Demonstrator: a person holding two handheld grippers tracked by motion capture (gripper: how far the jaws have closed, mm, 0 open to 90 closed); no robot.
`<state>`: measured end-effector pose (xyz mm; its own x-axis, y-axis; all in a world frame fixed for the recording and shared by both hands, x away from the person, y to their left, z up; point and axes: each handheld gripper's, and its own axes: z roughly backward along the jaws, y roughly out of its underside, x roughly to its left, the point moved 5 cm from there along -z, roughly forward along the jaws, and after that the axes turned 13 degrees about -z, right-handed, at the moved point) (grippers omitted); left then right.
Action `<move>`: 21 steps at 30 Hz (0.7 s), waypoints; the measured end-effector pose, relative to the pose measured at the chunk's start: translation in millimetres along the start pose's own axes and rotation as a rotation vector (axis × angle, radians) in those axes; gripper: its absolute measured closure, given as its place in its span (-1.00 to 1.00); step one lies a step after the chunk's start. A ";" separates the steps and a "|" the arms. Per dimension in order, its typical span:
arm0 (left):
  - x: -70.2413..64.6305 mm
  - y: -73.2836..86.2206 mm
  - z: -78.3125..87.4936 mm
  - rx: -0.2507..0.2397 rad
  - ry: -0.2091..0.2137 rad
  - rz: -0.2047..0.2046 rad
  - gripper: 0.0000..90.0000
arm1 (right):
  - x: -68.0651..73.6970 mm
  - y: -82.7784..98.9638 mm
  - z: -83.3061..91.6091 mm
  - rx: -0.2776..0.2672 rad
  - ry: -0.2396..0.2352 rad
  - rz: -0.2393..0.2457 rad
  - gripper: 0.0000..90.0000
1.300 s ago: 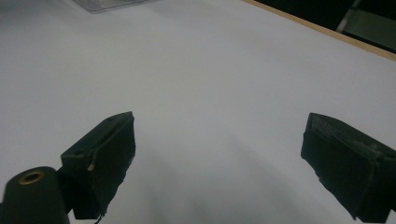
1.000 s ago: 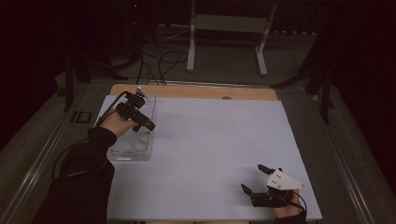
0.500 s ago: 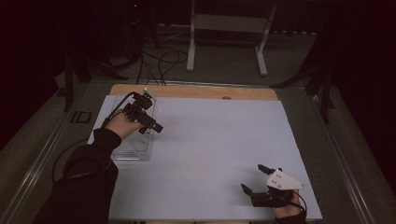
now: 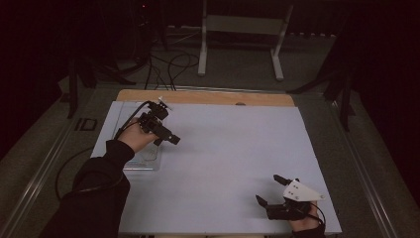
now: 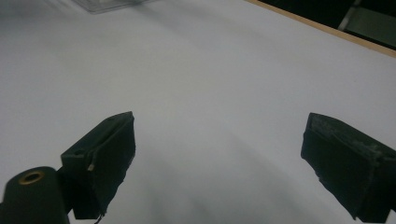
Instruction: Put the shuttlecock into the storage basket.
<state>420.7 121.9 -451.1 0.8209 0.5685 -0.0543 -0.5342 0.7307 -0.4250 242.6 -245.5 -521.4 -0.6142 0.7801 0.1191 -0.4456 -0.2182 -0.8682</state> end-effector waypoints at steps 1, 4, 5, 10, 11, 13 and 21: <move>-2.3 -0.4 -0.8 -0.001 0.009 0.003 -1.00 | 0.0 0.0 0.0 0.000 -0.001 -0.002 -0.78; -8.7 -1.6 -4.7 -0.001 0.009 -0.015 -1.00 | -0.3 -0.2 0.2 -0.002 0.000 -0.003 -0.78; -10.2 -2.1 -5.4 -0.008 0.012 -0.013 -1.00 | -0.4 -0.1 0.3 -0.002 0.001 -0.002 -0.78; -18.7 -3.7 -8.9 -0.041 0.028 -0.035 -1.00 | -0.2 0.0 0.3 0.000 0.000 -0.002 -0.78; -21.2 -3.8 -10.1 -0.047 0.032 -0.045 -1.00 | -0.1 0.0 0.2 -0.001 0.000 -0.003 -0.78; -24.3 -3.9 -11.4 -0.060 0.038 -0.052 -1.00 | -0.3 0.1 0.1 0.000 0.001 -0.002 -0.78; -41.7 -2.4 -20.8 -0.094 0.070 -0.130 -1.00 | 0.1 0.2 -0.1 0.003 -0.001 -0.002 -0.78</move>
<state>391.9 88.6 -466.7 0.8955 0.4416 -0.0550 -0.4042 0.7557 -0.5154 242.5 -245.5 -521.6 -0.6138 0.7802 0.1209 -0.4483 -0.2184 -0.8668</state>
